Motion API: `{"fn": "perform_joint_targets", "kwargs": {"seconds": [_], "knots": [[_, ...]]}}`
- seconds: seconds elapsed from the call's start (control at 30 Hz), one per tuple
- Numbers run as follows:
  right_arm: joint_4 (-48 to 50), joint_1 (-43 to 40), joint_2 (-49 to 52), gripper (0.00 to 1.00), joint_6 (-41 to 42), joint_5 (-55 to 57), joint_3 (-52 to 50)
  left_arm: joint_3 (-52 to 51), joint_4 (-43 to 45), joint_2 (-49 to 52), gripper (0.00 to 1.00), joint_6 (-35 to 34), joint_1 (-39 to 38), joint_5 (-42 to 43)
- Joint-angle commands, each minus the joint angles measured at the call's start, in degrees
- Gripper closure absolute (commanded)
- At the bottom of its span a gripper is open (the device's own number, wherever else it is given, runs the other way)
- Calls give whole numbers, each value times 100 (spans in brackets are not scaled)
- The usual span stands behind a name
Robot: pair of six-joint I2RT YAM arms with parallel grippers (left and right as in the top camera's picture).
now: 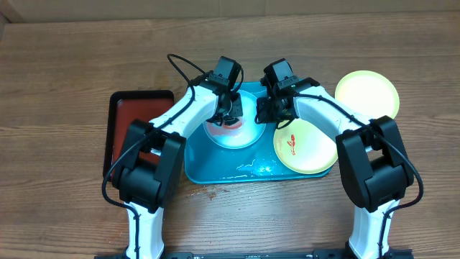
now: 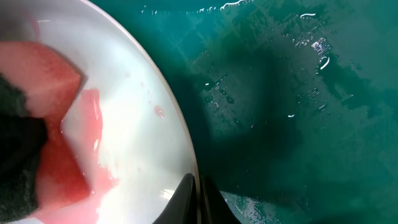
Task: Clean dirty plates on tray and stack at the side
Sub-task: 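Scrub the white plate with the left sponge while right gripper holds rim, then return the left sponge to the black tray and lift the white plate right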
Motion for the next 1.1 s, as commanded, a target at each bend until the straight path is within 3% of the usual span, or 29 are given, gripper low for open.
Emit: {"fn": "perform_joint_targets", "kwargs": {"seconds": [0.0, 0.2, 0.33, 0.6, 0.77, 1.07], "knots": [[-52, -15, 31, 96, -39, 385, -160, -24, -317, 168, 96, 170, 343, -837], [-50, -15, 28, 96, -39, 459, -146, 155, -828, -442, 96, 173, 459, -1740], [-74, -15, 17, 96, -68, 533, -61, 157, -826, -949, 96, 170, 455, -1751], [-452, 57, -313, 96, -935, 874, 446, 160, -903, -1886, 96, 146, 527, -1467], [-695, 343, -769, 96, -1561, 2190, 697, 160, -1449, -2109, 96, 146, 835, -1410], [-44, 1565, -1392, 96, -2817, 6365, 750, 149, -2417, -2103, 96, 107, 1766, -1408]]}}
